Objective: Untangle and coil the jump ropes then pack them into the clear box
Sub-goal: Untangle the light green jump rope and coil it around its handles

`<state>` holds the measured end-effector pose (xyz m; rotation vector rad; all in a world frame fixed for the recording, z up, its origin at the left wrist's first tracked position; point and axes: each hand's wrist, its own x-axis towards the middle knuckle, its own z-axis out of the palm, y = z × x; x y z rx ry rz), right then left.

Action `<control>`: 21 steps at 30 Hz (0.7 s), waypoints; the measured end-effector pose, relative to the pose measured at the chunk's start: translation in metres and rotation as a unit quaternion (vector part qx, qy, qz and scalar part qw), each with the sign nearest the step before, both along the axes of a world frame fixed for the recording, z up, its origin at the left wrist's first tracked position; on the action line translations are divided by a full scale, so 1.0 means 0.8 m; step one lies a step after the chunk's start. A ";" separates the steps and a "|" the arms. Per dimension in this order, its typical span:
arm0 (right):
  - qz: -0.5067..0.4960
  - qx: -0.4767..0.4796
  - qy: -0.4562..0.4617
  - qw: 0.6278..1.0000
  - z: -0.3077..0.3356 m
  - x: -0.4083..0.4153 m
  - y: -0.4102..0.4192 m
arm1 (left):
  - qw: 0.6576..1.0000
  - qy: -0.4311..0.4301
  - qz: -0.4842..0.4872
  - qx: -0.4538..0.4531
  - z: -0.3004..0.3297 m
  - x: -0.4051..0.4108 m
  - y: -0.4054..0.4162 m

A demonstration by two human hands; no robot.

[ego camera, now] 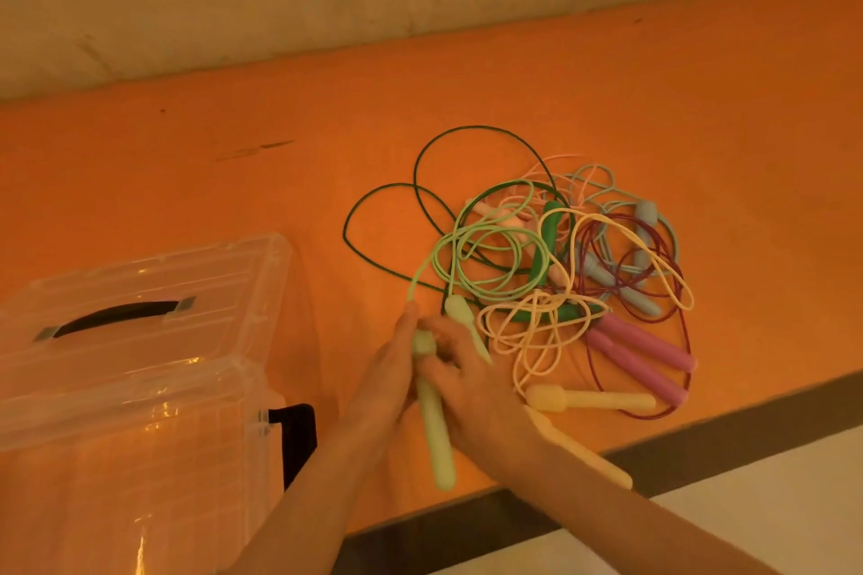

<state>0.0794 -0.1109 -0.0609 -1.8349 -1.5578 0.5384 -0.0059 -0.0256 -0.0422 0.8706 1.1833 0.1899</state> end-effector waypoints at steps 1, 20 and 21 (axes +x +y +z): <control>0.013 0.016 0.019 1.000 0.006 -0.010 -0.011 | 0.996 -0.029 0.056 -0.062 0.000 0.003 -0.001; -0.317 -0.114 0.348 0.875 -0.023 0.015 -0.021 | 0.986 0.020 0.042 0.163 0.000 -0.007 -0.046; -0.314 -0.102 0.482 0.811 -0.002 0.008 -0.031 | 0.984 0.046 0.031 0.168 0.000 -0.010 -0.047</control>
